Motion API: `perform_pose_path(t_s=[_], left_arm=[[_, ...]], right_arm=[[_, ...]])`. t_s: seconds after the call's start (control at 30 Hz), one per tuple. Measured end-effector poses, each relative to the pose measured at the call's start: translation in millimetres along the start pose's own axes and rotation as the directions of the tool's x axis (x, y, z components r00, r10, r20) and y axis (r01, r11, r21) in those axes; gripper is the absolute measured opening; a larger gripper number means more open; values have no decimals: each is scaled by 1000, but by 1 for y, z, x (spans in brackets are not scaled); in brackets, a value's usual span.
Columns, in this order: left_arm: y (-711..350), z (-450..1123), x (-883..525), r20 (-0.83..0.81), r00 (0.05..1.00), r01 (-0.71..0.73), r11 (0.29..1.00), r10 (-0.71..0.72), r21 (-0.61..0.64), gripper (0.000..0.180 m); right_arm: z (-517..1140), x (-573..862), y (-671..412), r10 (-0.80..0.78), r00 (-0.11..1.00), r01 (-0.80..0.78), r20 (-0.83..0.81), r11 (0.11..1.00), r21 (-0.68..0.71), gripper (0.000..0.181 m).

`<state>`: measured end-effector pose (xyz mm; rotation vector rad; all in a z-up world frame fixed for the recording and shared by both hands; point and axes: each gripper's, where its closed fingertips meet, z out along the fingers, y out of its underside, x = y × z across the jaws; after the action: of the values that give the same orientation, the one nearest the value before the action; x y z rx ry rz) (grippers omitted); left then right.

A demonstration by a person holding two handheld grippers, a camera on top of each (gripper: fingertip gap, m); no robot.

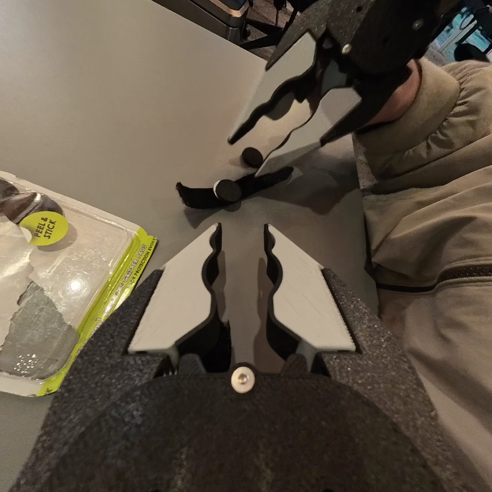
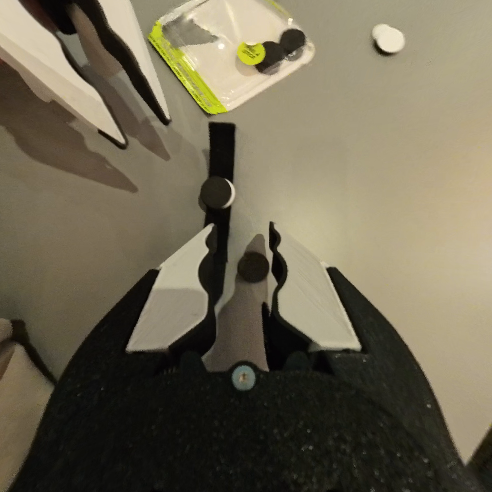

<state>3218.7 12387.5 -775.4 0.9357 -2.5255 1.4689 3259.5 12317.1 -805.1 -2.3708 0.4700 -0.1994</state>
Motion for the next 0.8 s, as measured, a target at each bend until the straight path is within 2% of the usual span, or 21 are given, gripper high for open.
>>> perform_pose_path(t_s=[0.13, 0.27, 0.37, 0.43, 0.53, 0.67, 0.8], left_arm=[[1, 1, 0, -4, 1000, 1, 1000, -1, -1, 31], [2, 2, 0, -5, 1000, 1, 1000, -1, -7, 31], [1, 1, 1, -2, 1000, -2, 1000, 2, -7, 31], [1, 1, 0, 1, 1000, -2, 1000, 2, -7, 31], [1, 1, -1, 2, 1000, 1, 1000, -1, -5, 31], [2, 2, -1, 0, 1000, 2, 1000, -2, -8, 31], [4, 2, -1, 3, 1000, -2, 1000, 2, -17, 31]], right_arm=[[-17, 11, 27, 90, 996, -90, -18, 996, -22, 35], [-14, 9, 33, 99, 995, -99, -2, 995, -18, 35], [-4, 7, 34, 65, 998, -65, -3, 997, -39, 35], [-2, 8, 31, 49, 999, -49, -7, 998, -30, 25], [-5, 14, 29, 54, 998, -55, -33, 998, -38, 24], [-9, 2, -10, 15, 1000, -14, -16, 998, 62, 24], [9, -20, -28, -42, 998, 39, 40, 996, 75, 25]])
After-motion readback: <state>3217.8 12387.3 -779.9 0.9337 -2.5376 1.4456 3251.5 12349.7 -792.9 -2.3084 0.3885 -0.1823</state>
